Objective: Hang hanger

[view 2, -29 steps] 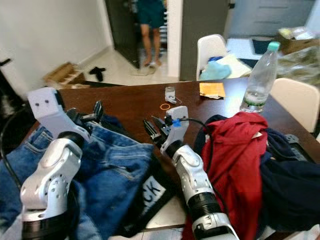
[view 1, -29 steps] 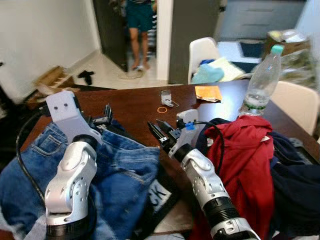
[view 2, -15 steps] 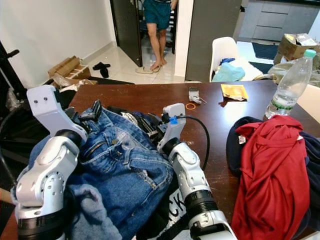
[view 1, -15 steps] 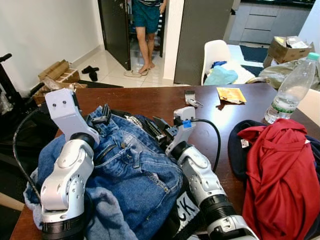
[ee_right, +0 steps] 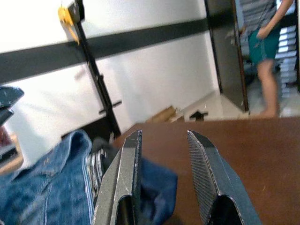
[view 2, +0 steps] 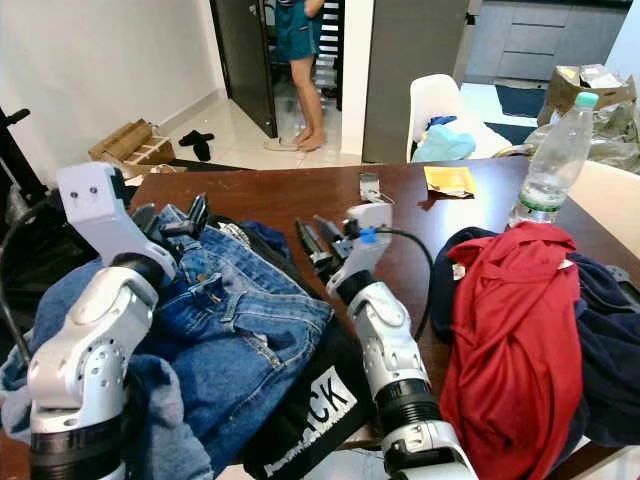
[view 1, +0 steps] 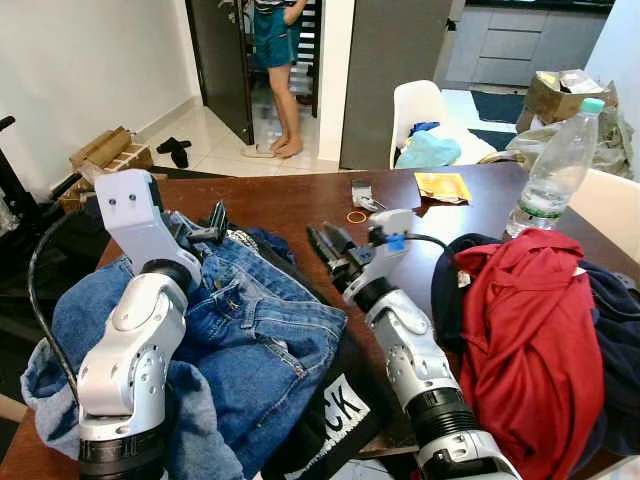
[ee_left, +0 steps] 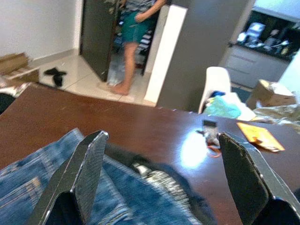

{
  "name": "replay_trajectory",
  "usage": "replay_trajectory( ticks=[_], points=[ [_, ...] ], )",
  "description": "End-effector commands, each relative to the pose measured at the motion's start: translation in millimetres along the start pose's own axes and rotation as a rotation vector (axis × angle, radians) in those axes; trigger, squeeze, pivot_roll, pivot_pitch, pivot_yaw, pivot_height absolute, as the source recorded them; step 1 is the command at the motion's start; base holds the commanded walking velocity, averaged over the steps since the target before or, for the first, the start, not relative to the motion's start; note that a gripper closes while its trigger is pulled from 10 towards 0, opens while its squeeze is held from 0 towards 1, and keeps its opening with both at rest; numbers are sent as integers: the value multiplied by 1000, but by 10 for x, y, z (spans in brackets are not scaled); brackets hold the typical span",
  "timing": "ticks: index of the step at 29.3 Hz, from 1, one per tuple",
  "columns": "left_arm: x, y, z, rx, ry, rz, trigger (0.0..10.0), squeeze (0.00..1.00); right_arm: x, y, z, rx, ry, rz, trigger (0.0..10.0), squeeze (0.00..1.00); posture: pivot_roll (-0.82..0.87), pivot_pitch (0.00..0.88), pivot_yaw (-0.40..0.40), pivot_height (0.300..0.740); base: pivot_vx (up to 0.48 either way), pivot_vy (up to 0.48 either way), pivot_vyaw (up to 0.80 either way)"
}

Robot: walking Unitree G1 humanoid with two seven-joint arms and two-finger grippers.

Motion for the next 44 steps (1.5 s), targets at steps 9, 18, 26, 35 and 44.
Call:
replay_trajectory(
  ticks=[9, 18, 26, 35, 44],
  points=[
    [-2, -4, 97, 63, 40, 8, 10000, 0, 92, 84, 107, 63, -29, 2, 10000, 0, 182, 23, -3, 740, 0, 0, 0],
    [0, 0, 75, 52, 29, 7, 10000, 0, 85, 74, 112, 61, -20, 3, 10000, 0, 179, 24, -2, 740, -217, 0, 0],
    [-15, -7, 73, 56, 25, 14, 10000, 0, 59, 65, 118, 61, -19, 14, 10000, 0, 177, 26, -5, 740, -314, 0, 0],
    [-45, -10, 95, 64, 23, 25, 10000, 0, 38, 64, 125, 61, -17, 24, 10000, 0, 175, 27, -7, 740, -92, 0, 0],
    [-79, 6, 215, 87, 57, 50, 10000, 0, 37, 58, 64, 6, -39, 19, 10000, 0, 174, 28, -9, 740, 0, 0, 0]
  ],
)
Point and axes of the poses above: a point about 5 cm out from each wrist's last joint towards the gripper, its own y axis pointing out of the wrist towards the gripper, its own x axis along the axis of the wrist's last joint, z = x × y, the point moved 3 cm from there along y, pointing out of the wrist towards the gripper, and after that the axes turned 13 degrees about y, right-handed, at the moved point
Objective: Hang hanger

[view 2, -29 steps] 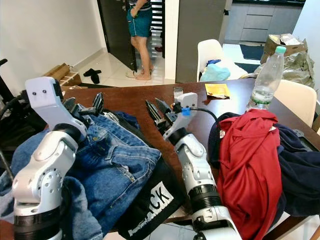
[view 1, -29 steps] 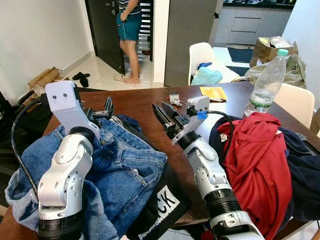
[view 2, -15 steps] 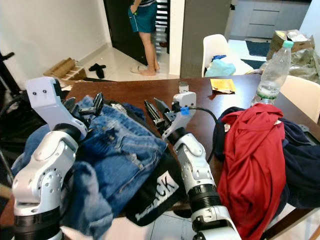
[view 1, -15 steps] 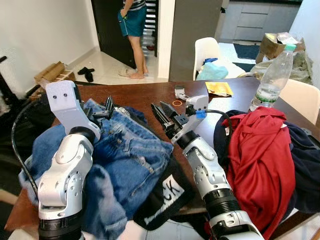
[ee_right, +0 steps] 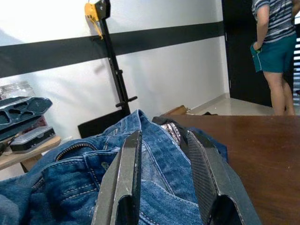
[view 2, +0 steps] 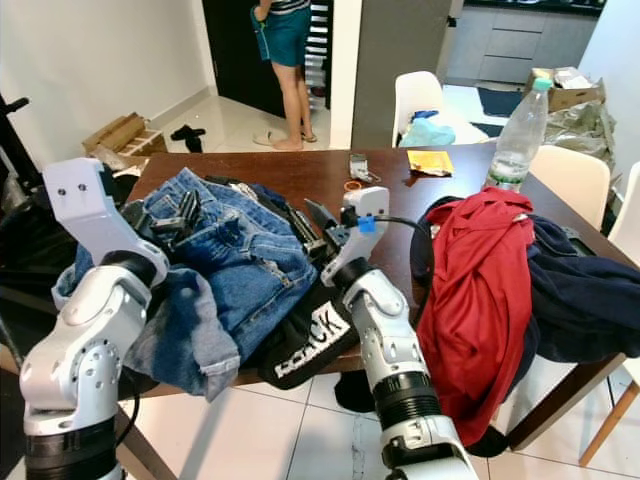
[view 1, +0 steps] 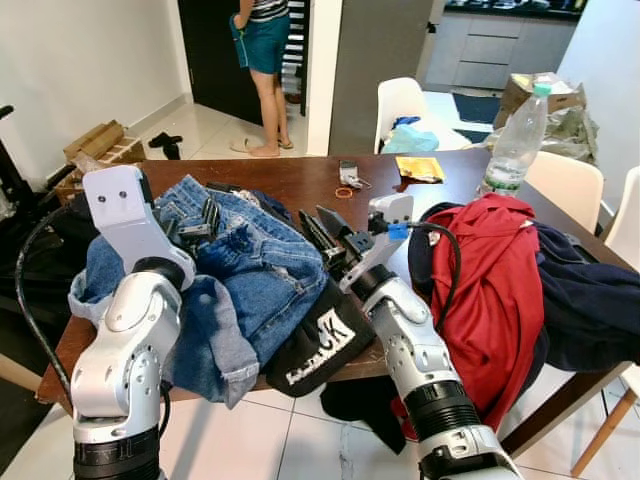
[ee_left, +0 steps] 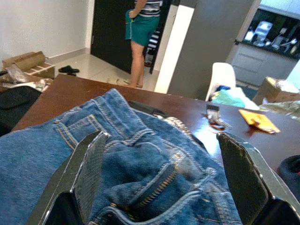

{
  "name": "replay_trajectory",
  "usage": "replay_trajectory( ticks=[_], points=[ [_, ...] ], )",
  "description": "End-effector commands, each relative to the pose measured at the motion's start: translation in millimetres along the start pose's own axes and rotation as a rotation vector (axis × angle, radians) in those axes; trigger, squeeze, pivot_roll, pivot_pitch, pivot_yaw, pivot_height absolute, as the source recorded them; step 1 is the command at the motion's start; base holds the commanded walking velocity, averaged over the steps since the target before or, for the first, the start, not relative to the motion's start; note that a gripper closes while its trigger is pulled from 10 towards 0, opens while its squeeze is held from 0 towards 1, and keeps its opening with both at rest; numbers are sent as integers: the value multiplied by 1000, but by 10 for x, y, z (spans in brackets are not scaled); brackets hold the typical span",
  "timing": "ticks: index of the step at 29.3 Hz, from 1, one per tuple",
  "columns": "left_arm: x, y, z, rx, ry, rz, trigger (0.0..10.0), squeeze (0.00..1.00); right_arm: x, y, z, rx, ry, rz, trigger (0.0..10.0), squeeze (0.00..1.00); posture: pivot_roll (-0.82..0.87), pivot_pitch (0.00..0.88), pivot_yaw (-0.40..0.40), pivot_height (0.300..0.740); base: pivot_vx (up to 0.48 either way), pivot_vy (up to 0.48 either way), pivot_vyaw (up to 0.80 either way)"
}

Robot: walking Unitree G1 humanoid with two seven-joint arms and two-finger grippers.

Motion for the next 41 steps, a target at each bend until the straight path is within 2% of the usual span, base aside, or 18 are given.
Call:
replay_trajectory(
  ticks=[1, 2, 5, 8, 9, 10, 11, 13, 14, 16, 21, 23, 27, 28, 29, 37, 38, 41],
  points=[
    [-47, 30, 87, 21, 13, 31, 10000, 0, 10, -6, -60, -41, -20, 0, 10000, 0, 176, 27, -10, 740, 0, 0, 0],
    [-47, 30, 87, 21, 13, 31, 10000, 0, 10, -6, -60, -41, -20, 0, 10000, 0, 176, 27, -10, 740, 0, 0, 0],
    [-51, 60, 201, 26, 39, 53, 10000, 0, -4, -33, -224, -144, -66, 25, 10000, 0, 177, 28, -8, 740, 0, 0, 0],
    [-56, 65, 221, 22, 53, 60, 10000, 0, -11, -42, -267, -171, -79, 36, 10000, 0, 177, 28, -8, 740, 0, 0, 0],
    [-45, 76, 252, 12, 96, 66, 10000, 0, -20, -58, -324, -203, -87, 50, 10000, 0, 177, 28, -9, 740, 0, 0, 0],
    [-45, 76, 252, 12, 96, 66, 10000, 0, -20, -58, -324, -203, -87, 50, 10000, 0, 177, 28, -9, 740, 0, 0, 0],
    [-41, 91, 288, -4, 157, 87, 10000, 0, -36, -74, -366, -221, -93, 69, 10000, 0, 178, 28, -9, 740, 0, 0, 0],
    [-41, 91, 288, -4, 157, 87, 10000, 0, -36, -74, -366, -221, -93, 69, 10000, 0, 178, 28, -9, 740, 0, 0, 0],
    [-37, 109, 324, -28, 214, 117, 10000, 0, -69, -90, -389, -223, -99, 101, 10000, 0, 175, 26, -9, 740, 0, 0, 0],
    [26, 143, 363, -50, 237, 132, 10000, 0, -117, -104, -392, -211, -106, 144, 10000, 0, 175, 25, -10, 740, 0, 0, 0],
    [149, 189, 368, -100, 233, 136, 10000, 0, -193, -114, -371, -185, -114, 201, 10000, 0, 176, 18, -9, 740, 0, 0, 0],
    [270, 177, 215, -213, 179, 148, 10000, 0, -245, -99, -335, -162, -124, 235, 10000, 0, 183, 12, -8, 740, 0, 0, 0],
    [310, 157, 136, -264, 151, 157, 10000, 0, -261, -91, -324, -156, -129, 246, 10000, 0, 185, 11, -8, 740, 0, 0, 0],
    [346, 106, -1, -355, 126, 164, 10000, 98, -274, -83, -321, -153, -136, 255, 10000, 0, 187, 11, -9, 740, 0, 0, 0],
    [366, 42, -133, -441, 109, 163, 10000, 1000, -283, -79, -322, -151, -141, 260, 10000, 0, 193, 8, -13, 740, 0, 0, 0],
    [350, -24, -222, -503, 85, 170, 10000, 1000, -293, -70, -322, -145, -152, 273, 10000, 0, 193, 6, -18, 740, 0, 0, 0],
    [296, 0, -143, -456, 39, 196, 10000, 1000, -301, -62, -314, -136, -156, 283, 10000, 0, 197, 2, -30, 740, 0, 0, 0],
    [230, 32, -41, -406, 12, 230, 10000, 1000, -307, -56, -306, -129, -158, 291, 10000, 0, 199, 2, -32, 740, 0, 0, 0]
  ],
)
Point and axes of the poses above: a point about 5 cm out from each wrist's last joint towards the gripper, its own y axis pointing out of the wrist towards the gripper, its own x axis along the axis of the wrist's last joint, z = x × y, the point moved 3 cm from there along y, pointing out of the wrist towards the gripper, and after that the axes turned 13 degrees about y, right-handed, at the moved point
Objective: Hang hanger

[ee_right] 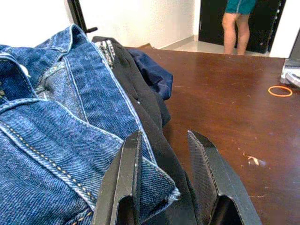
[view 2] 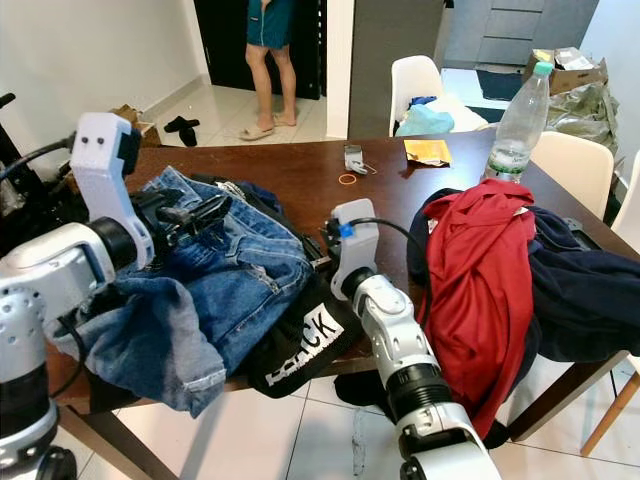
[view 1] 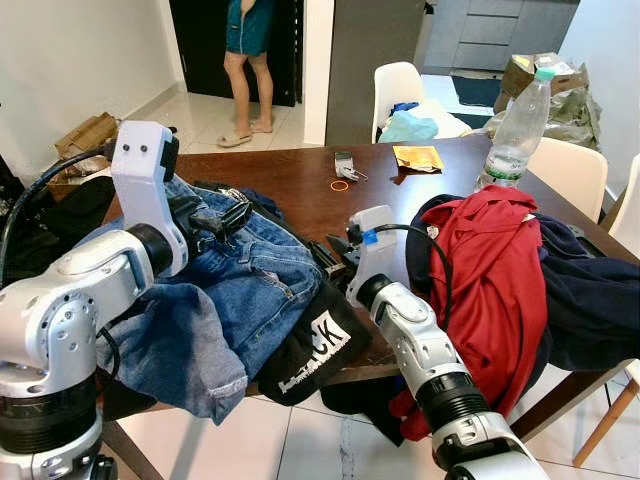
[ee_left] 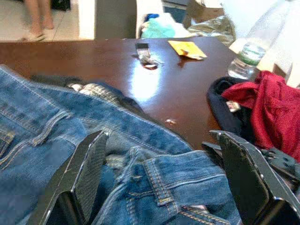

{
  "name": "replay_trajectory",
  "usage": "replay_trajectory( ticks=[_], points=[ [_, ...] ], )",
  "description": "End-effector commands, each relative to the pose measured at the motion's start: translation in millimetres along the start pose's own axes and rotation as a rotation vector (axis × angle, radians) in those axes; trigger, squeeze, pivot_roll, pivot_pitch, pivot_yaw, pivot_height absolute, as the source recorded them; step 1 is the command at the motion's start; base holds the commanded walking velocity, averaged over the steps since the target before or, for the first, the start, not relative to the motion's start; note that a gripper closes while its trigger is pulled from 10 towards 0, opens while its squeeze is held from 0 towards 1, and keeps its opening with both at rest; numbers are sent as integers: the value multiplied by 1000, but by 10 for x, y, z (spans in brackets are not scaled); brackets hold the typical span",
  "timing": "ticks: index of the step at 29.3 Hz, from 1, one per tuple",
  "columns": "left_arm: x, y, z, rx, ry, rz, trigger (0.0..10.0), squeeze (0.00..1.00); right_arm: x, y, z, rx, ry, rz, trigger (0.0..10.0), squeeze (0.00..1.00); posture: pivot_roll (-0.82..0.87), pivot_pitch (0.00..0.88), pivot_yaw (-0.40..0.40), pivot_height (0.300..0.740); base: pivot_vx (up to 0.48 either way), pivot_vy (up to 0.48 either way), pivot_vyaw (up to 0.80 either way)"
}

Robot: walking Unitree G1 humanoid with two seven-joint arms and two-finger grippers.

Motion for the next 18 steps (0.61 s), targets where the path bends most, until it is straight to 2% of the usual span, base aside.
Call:
replay_trajectory(
  ticks=[1, 3, 9, 11, 15, 16, 18],
  points=[
    [-140, 5, 128, 44, -49, 53, 10000, 1000, -23, 23, 12, 9, -2, 29, 10000, 0, 204, 5, -40, 740, 0, 0, 0],
    [-256, 73, 180, 22, -23, 103, 10000, 1000, -26, 37, 28, 13, -3, 34, 10000, 0, 198, 9, -36, 740, 0, 0, 0],
    [-314, 122, 153, -17, -1, 134, 10000, 1000, -22, 42, 35, 14, -4, 34, 10000, 0, 195, 11, -32, 740, 0, 0, 0],
    [-415, 168, 205, -15, -3, 186, 10000, 1000, -32, 20, 22, 9, -1, 32, 10000, 0, 192, 16, -28, 740, 0, 0, 0],
    [-454, 181, 246, -7, -6, 206, 10000, 1000, -44, 11, 18, 8, -1, 34, 10000, 0, 193, 17, -29, 740, 0, 0, 0],
    [-506, 217, 331, 13, 12, 227, 10000, 1000, -63, 7, 26, 10, 1, 38, 10000, 0, 194, 18, -34, 740, 0, 0, 0],
    [-506, 217, 331, 13, 12, 227, 10000, 1000, -63, 7, 26, 10, 1, 38, 10000, 0, 194, 18, -34, 740, 0, 0, 0]
  ],
)
Point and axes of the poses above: a point about 5 cm out from each wrist's last joint towards the gripper, its own y axis pointing out of the wrist towards the gripper, its own x axis along the axis of the wrist's last joint, z = x × y, the point moved 3 cm from there along y, pointing out of the wrist towards the gripper, and after that the axes turned 13 degrees about y, right-handed, at the moved point
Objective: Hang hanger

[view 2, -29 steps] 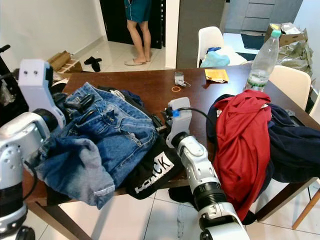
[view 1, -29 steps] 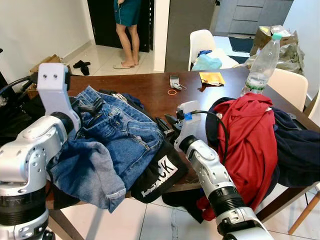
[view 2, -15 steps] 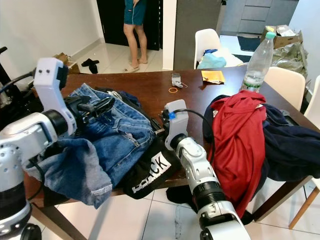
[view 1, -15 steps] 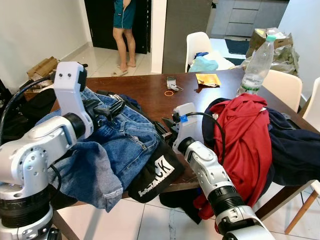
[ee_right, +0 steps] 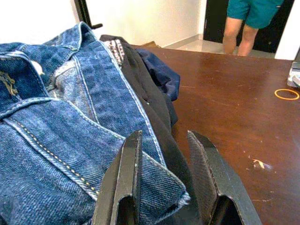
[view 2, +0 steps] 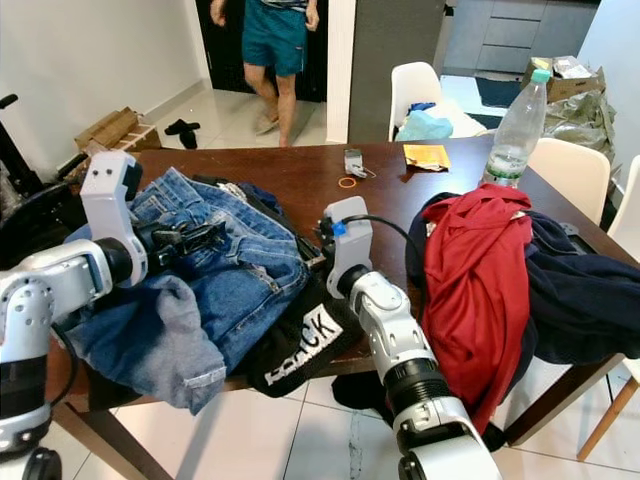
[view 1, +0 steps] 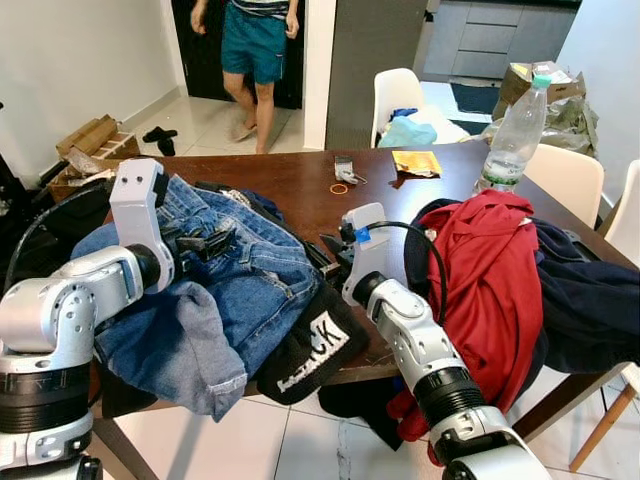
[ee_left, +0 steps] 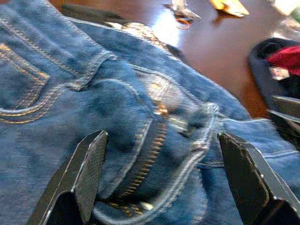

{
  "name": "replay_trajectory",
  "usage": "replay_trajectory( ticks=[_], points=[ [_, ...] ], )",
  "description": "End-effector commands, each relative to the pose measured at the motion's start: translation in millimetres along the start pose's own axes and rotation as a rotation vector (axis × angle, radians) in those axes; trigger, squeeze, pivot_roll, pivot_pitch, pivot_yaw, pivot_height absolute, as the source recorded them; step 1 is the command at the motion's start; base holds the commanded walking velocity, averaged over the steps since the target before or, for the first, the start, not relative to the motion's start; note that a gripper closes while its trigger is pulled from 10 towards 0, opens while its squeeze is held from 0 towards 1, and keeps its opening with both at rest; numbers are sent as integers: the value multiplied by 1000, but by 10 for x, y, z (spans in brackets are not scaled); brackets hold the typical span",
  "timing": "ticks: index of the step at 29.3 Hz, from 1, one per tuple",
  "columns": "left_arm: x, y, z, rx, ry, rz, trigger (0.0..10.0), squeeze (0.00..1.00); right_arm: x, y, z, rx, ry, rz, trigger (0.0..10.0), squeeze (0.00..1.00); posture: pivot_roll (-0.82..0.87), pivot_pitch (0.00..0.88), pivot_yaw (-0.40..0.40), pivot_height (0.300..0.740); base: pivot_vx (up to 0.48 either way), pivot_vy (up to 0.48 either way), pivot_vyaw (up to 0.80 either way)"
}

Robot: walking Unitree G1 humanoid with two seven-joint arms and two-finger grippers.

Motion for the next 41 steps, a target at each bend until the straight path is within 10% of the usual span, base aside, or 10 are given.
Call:
replay_trajectory(
  ticks=[1, 2, 12, 13, 32, 38, 41],
  points=[
    [-20, 7, 29, 7, 14, 19, 10000, 1000, -57, -18, -1, -2, 11, 18, 10000, 0, 194, 18, -34, 740, 0, 0, 0],
    [-40, 56, 82, 5, 12, 29, 10000, 0, -71, -12, 14, 3, 13, 22, 10000, 0, 194, 15, -33, 740, 0, 0, 0],
    [-100, 158, 73, -39, 15, 77, 10000, 0, -72, 2, 24, 4, 17, 19, 10000, 0, 192, 9, -23, 740, 0, 0, 0],
    [-129, 176, 70, -49, 7, 97, 0, 0, -76, 3, 18, 0, 19, 18, 10000, 0, 192, 10, -22, 740, 0, 0, 0],
    [-206, 212, 168, -45, 10, 140, 0, 0, -79, -2, -8, -13, 23, 18, 10000, 0, 187, 4, -16, 740, 0, 0, 0],
    [80, 119, 159, -5, 92, 33, 0, 0, -50, -1, -10, -15, 25, 7, 10000, 0, 186, 8, -12, 740, 0, 0, 0],
    [630, 11, 53, 9, 170, -247, 0, 0, -37, -4, -17, -17, 28, 3, 10000, 0, 190, 11, -19, 740, 0, 0, 0]
  ],
)
Point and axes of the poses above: a point about 5 cm out from each wrist's last joint towards the gripper, its own y axis pointing out of the wrist towards the gripper, its own x axis along the axis of the wrist's last joint, z = x × y, the point moved 3 cm from there along y, pointing out of the wrist towards the gripper, and after that the axes turned 13 degrees about y, right-handed, at the moved point
